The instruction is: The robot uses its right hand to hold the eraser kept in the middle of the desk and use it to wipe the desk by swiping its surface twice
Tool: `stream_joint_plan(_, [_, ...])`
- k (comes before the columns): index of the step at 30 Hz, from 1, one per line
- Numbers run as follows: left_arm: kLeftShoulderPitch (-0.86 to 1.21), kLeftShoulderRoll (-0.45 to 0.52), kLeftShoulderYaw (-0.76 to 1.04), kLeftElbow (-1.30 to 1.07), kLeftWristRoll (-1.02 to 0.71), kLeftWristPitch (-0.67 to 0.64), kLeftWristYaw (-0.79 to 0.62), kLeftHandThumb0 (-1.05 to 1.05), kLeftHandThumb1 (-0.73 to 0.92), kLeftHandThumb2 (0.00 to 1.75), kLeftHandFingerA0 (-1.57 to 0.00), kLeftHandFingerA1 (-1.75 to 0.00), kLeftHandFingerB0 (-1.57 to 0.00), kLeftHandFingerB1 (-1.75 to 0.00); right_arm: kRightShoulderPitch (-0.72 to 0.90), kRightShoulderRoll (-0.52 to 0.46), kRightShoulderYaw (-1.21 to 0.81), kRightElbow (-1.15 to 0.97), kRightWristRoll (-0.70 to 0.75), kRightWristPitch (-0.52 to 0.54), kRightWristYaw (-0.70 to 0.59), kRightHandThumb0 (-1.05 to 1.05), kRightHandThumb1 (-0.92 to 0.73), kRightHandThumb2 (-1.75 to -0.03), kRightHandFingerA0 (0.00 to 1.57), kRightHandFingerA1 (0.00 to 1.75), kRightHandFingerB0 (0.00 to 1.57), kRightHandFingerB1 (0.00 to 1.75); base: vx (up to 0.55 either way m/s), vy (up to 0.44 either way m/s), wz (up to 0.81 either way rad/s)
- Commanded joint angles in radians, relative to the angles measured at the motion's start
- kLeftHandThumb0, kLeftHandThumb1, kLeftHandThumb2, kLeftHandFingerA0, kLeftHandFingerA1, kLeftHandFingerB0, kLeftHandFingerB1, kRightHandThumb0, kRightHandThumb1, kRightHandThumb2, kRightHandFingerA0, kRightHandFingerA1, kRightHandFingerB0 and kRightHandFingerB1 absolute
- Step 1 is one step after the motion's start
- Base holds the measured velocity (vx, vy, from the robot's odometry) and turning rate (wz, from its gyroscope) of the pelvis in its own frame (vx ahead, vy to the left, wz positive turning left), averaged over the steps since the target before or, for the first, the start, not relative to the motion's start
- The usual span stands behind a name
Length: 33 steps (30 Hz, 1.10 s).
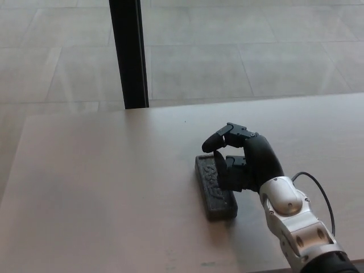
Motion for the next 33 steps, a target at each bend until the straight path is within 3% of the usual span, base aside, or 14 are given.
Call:
stream_joint_plan(1, [0.001,0.020,0.001,-0.006,-0.009,0.018,0.012,-0.60,0.92,0.76,-0.51,-0.96,-0.43,-0.73,0.008,-0.011,0.005,0.024,-0.033,-0.071,-0.003,-0.30,-0.63,-0.82,0.93,1.75,0.62,1.75,0.00,0.000,0.00])
stream_joint_plan(4, [0.008,0.018,-0.004,-0.016,-0.003,0.016,0.016,-0.60,0.92,0.76,-0.52,-0.96,-0.43,-0.73,0.011,-0.014,0.009,0.025,-0.039,-0.087,0.002,-0.29,-0.61,-0.87,0.92,1.75,0.68,1.75,0.00,0.000,0.00])
stream_joint_plan(5, [0.005,0.018,-0.001,-0.019,-0.010,0.025,0.015,-0.59,0.92,0.77,-0.49,-1.04,-0.42,-0.75,-0.002,-0.014,0.015,0.034,-0.050,-0.094,-0.004,-0.27,-0.55,-0.96,0.93,1.75,0.70,1.75,0.00,0.000,0.00])
stream_joint_plan(6, [-0.001,0.019,-0.001,-0.013,-0.010,0.023,0.016,-0.59,0.92,0.77,-0.50,-1.04,-0.42,-0.73,-0.005,-0.010,0.012,0.025,-0.049,-0.085,-0.007,-0.30,-0.59,-0.86,0.94,1.75,0.67,1.75,0.00,0.000,0.00])
stream_joint_plan(12, [0.001,0.019,-0.011,-0.026,-0.005,0.034,0.018,-0.60,0.92,0.77,-0.50,-0.97,-0.41,-0.72,-0.020,-0.003,0.014,0.036,-0.059,-0.096,0.001,-0.26,-0.61,-0.87,0.91,1.75,0.69,1.75,0.00,0.000,0.00])
stream_joint_plan(18, [-0.013,0.027,-0.021,0.012,0.004,0.008,0.014,-0.59,0.92,0.77,-0.51,-0.95,-0.41,-0.71,-0.018,-0.004,0.035,0.073,-0.089,-0.135,-0.008,-0.25,-0.60,-0.90,0.90,1.75,0.67,1.74,0.00,0.000,0.00])
stream_joint_plan(20, [-0.005,0.015,-0.009,-0.021,-0.013,0.022,0.021,-0.60,0.92,0.77,-0.49,-1.04,-0.42,-0.79,-0.014,0.006,0.040,0.091,-0.094,-0.144,-0.018,-0.24,-0.54,-0.98,0.92,1.75,0.74,1.67,0.00,0.000,0.00])
stream_joint_plan(23, [-0.002,0.018,-0.012,-0.024,-0.015,0.027,0.009,-0.59,0.92,0.78,-0.47,-0.96,-0.39,-0.70,0.001,0.022,0.046,0.081,-0.095,-0.124,-0.016,-0.23,-0.55,-0.96,0.93,1.75,0.73,1.71,0.00,0.000,0.00])
stream_joint_plan(25, [-0.016,0.020,-0.014,-0.007,-0.014,0.023,0.008,-0.60,0.92,0.77,-0.49,-0.99,-0.40,-0.71,0.006,0.020,0.042,0.083,-0.091,-0.127,-0.012,-0.25,-0.57,-0.94,0.94,1.75,0.71,1.75,0.00,0.000,0.00])
stream_joint_plan(33, [-0.029,0.023,-0.019,-0.007,-0.011,0.038,0.013,-0.60,0.92,0.75,-0.50,-0.95,-0.39,-0.68,0.023,0.032,0.027,0.076,-0.090,-0.070,-0.019,-0.27,-0.54,-1.06,0.95,1.75,0.73,1.75,0.00,0.000,0.00])
